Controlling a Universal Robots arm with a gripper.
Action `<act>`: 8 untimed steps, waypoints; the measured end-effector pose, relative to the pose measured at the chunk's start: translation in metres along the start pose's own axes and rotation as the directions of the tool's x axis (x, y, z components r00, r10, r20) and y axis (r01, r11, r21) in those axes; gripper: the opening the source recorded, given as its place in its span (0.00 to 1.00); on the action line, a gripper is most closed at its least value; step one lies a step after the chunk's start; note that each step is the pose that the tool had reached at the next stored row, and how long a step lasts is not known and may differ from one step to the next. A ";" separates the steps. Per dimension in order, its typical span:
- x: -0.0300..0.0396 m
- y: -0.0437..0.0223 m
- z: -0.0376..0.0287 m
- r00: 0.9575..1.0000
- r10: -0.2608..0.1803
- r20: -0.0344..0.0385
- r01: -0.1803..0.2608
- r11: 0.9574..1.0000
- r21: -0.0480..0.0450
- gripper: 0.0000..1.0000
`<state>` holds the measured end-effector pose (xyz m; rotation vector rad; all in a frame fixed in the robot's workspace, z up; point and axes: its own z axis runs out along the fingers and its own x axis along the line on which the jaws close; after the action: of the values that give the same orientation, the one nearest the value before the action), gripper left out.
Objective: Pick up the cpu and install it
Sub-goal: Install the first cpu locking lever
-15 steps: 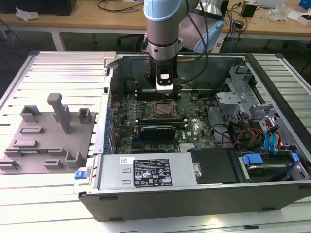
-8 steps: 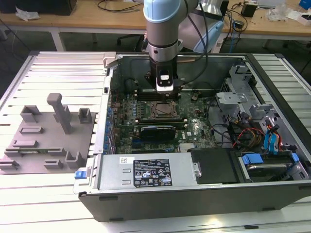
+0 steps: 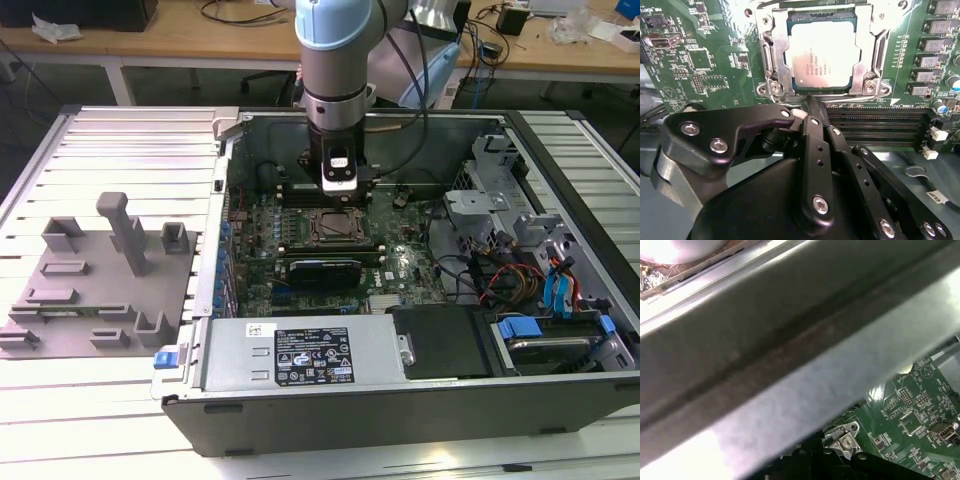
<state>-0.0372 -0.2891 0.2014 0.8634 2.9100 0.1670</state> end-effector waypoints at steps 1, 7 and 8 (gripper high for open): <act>-0.0002 -0.0003 0.0002 1.000 0.000 0.000 0.000 1.000 0.000 0.11; -0.0008 -0.0011 0.0005 1.000 0.000 0.001 0.000 1.000 0.002 0.11; -0.0012 -0.0008 0.0007 1.000 -0.001 0.001 0.001 1.000 0.002 0.11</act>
<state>-0.0366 -0.2904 0.2007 0.8627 2.9096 0.1629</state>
